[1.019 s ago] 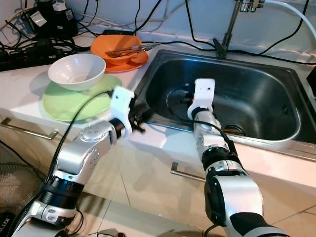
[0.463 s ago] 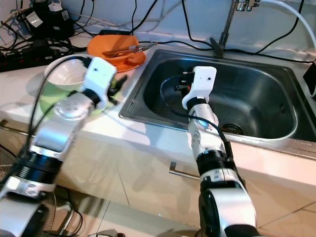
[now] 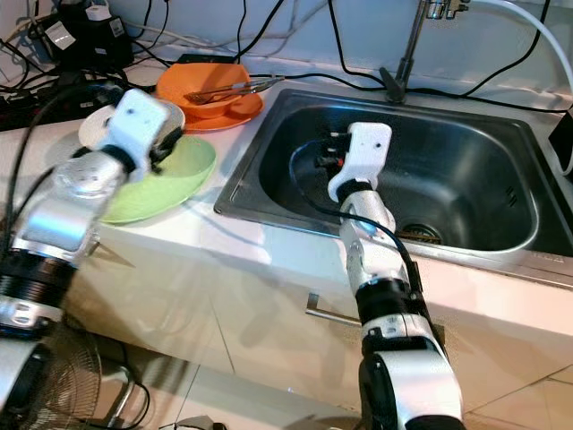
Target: Kitchen organization
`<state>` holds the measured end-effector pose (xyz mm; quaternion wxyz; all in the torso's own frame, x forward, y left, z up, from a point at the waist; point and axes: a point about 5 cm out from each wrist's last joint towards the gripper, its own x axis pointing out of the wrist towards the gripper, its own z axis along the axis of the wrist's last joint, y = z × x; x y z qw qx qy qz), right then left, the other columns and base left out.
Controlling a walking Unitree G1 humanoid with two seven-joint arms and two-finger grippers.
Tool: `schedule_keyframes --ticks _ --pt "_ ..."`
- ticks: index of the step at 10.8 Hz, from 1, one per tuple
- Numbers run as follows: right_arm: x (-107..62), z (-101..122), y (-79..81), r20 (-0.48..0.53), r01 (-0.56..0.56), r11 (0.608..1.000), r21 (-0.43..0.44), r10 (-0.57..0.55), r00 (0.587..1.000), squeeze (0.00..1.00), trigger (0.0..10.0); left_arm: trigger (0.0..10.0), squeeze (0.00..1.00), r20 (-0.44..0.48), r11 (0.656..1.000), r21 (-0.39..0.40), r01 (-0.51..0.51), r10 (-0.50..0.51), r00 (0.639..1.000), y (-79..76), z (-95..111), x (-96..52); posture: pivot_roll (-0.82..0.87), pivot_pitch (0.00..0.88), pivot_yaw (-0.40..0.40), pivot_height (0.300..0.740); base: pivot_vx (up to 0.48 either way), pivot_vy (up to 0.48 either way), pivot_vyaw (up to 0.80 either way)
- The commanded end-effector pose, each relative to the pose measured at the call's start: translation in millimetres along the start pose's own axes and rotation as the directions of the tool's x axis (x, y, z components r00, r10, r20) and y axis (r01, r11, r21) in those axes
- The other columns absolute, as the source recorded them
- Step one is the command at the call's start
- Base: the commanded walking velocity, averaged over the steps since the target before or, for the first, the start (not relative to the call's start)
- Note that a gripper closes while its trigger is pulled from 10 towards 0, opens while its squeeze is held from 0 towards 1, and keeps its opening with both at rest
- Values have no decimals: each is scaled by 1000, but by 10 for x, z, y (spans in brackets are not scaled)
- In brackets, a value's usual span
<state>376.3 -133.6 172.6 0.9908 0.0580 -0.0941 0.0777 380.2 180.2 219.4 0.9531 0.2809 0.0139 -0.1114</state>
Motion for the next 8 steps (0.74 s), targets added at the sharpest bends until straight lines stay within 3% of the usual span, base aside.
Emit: schedule_keyframes --ticks 1,4,8 --pt "3 30 11 7 2 1000 9 -2 1000 0 10000 10000 0 13 999 31 19 -19 1000 52 87 22 103 0 53 740 0 0 0" --pt "-26 30 -19 0 21 1000 11 -21 1000 0 10000 10000 0 -87 992 86 92 -85 993 126 -50 2 105 0 57 740 0 0 0" --pt "-37 27 -22 -8 24 1000 13 -24 1000 0 10000 10000 0 -167 983 127 131 -109 980 108 -107 10 103 0 58 740 0 0 0"
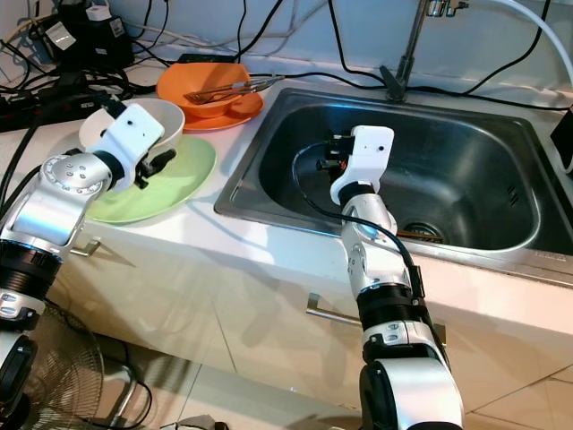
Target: Kitchen organization
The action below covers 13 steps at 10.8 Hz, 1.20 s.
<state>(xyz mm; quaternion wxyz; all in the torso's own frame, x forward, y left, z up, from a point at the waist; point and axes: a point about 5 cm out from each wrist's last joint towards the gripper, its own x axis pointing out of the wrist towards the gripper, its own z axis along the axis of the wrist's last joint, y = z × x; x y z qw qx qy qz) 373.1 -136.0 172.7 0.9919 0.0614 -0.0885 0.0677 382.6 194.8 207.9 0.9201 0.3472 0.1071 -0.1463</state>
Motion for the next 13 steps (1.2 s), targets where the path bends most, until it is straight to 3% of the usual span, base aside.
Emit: schedule_keyframes --ticks 1,5,6,9,13 --pt "-5 15 -4 -1 2 1000 7 -2 1000 0 10000 10000 0 -24 999 37 -13 14 1000 51 25 4 102 0 57 740 0 0 0" --pt "-17 4 -1 -8 -1 1000 5 1 1000 0 10000 10000 0 -139 980 195 -30 58 989 24 -83 67 91 0 56 740 0 0 0" --pt "-19 3 -2 -9 0 1000 7 0 1000 0 10000 0 0 -142 975 220 -20 53 989 3 -85 77 89 0 55 740 0 0 0" --pt "-19 3 -2 -9 1 1000 7 -1 1000 0 10000 0 0 -139 975 223 -19 51 989 -3 -80 79 89 0 55 740 0 0 0" --pt "-34 -40 13 -24 0 1000 -4 0 1000 0 10000 0 0 -70 971 230 -57 75 995 10 32 94 92 0 53 740 0 0 0"
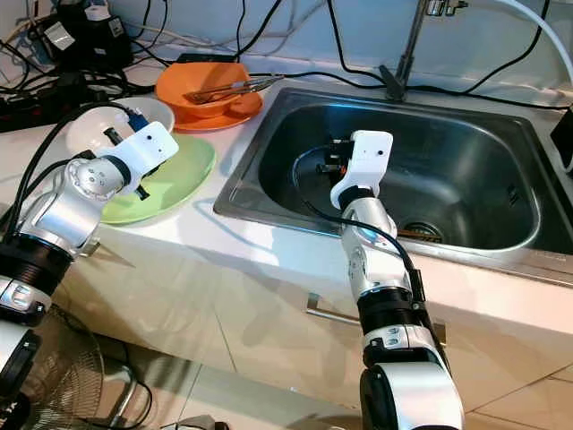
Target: Kitchen organization
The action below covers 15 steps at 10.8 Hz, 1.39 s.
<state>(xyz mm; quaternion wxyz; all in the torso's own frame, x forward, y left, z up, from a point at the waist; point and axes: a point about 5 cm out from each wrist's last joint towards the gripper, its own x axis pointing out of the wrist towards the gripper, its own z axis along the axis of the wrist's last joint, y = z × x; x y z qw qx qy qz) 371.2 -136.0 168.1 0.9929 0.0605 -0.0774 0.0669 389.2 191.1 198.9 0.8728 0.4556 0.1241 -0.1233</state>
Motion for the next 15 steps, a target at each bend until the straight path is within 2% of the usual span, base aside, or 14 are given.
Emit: schedule_keyframes --ticks 1,5,6,7,9,10,11,12,13,14,15 --pt "-5 5 18 -1 -3 1000 -3 3 1000 0 10000 0 0 12 1000 7 -23 23 1000 71 58 1 91 0 53 740 0 0 0" --pt "-7 1 19 -3 -2 1000 -2 2 1000 0 10000 0 0 17 1000 16 -7 7 1000 24 49 5 93 0 53 740 0 0 0" --pt "-9 -4 23 -5 -1 1000 0 1 1000 0 10000 0 0 45 997 50 -66 63 997 95 97 -3 93 0 52 740 0 0 0" --pt "-7 -6 25 -5 -1 1000 2 1 1000 0 10000 0 0 89 979 99 -177 168 982 238 183 -33 94 0 52 740 0 0 0" --pt "-8 -14 31 -7 0 1000 3 0 1000 0 10000 0 0 168 937 148 -317 292 942 403 342 -103 97 0 51 740 0 0 0" --pt "-8 -16 34 -7 1 1000 4 -1 1000 0 10000 0 0 209 922 168 -348 312 927 417 415 -121 97 0 51 740 0 0 0" --pt "-6 -11 40 -5 1 1000 6 -1 1000 0 10000 10000 0 287 918 177 -356 298 910 365 544 -134 98 0 50 740 0 0 0" --pt "6 28 50 10 -3 1000 20 3 1000 0 10000 10000 0 388 932 189 -309 218 895 171 727 -130 94 0 50 740 0 0 0" --pt "12 63 48 24 -4 999 42 3 1000 212 10000 10000 0 422 935 207 -288 180 888 84 777 -129 93 0 51 740 0 0 0" --pt "23 156 26 54 -12 998 56 9 998 1000 10000 10000 0 452 945 219 -242 122 884 -49 828 -130 88 0 50 740 0 0 0" --pt "40 261 -21 85 -9 996 85 2 996 1000 10000 10000 0 474 951 228 -211 81 877 -147 864 -133 86 0 49 740 0 0 0"
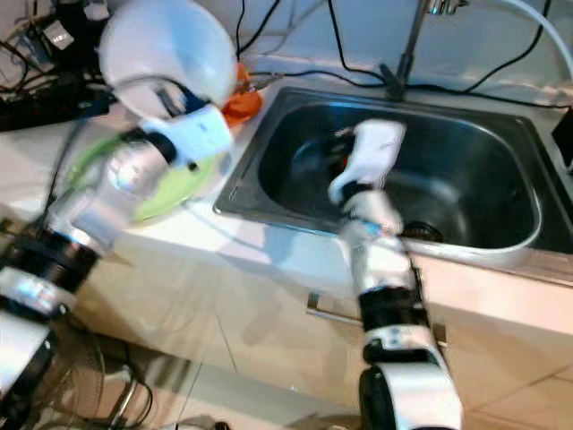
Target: Kitchen organization
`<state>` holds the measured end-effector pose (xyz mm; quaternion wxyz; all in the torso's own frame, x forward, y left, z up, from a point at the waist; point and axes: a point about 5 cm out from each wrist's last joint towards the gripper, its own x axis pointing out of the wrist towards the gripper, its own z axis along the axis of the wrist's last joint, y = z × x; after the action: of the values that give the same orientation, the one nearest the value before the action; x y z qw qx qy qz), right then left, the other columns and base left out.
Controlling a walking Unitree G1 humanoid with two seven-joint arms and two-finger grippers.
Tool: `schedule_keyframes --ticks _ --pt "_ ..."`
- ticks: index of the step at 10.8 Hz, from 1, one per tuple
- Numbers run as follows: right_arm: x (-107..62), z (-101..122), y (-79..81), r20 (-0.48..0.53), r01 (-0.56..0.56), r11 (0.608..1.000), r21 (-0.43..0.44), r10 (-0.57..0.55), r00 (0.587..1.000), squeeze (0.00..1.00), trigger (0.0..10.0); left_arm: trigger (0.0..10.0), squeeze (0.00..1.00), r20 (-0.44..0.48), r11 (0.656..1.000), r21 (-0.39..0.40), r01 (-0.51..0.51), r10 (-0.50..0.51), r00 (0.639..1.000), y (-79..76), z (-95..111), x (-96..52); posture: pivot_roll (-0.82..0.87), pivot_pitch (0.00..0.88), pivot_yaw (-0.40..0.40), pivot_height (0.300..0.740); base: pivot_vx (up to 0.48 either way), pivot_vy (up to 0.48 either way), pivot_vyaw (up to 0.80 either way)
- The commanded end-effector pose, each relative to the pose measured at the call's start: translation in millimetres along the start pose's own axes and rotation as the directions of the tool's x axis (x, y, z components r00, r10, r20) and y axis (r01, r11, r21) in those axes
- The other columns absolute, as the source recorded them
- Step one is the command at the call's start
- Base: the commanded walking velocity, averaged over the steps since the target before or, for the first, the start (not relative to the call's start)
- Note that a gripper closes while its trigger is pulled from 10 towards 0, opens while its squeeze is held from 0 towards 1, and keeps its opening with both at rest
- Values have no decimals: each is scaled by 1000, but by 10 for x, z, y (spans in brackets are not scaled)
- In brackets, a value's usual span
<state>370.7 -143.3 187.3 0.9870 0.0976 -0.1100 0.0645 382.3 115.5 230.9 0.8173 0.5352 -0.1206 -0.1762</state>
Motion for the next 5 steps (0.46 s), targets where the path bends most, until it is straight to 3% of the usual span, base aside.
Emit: schedule_keyframes --ticks 1,3,5 --pt "41 121 15 31 -14 1000 26 13 999 1000 10000 10000 0 42 1000 16 -8 7 999 44 81 -2 84 0 48 740 0 0 0" --pt "60 331 28 104 -74 981 177 57 993 1000 10000 10000 0 60 1000 7 24 -24 998 -27 97 -8 83 0 49 740 0 0 0" --pt "13 395 250 136 -245 951 187 222 965 1000 10000 10000 0 107 998 12 63 -64 992 -92 159 -9 81 0 50 740 0 0 0"
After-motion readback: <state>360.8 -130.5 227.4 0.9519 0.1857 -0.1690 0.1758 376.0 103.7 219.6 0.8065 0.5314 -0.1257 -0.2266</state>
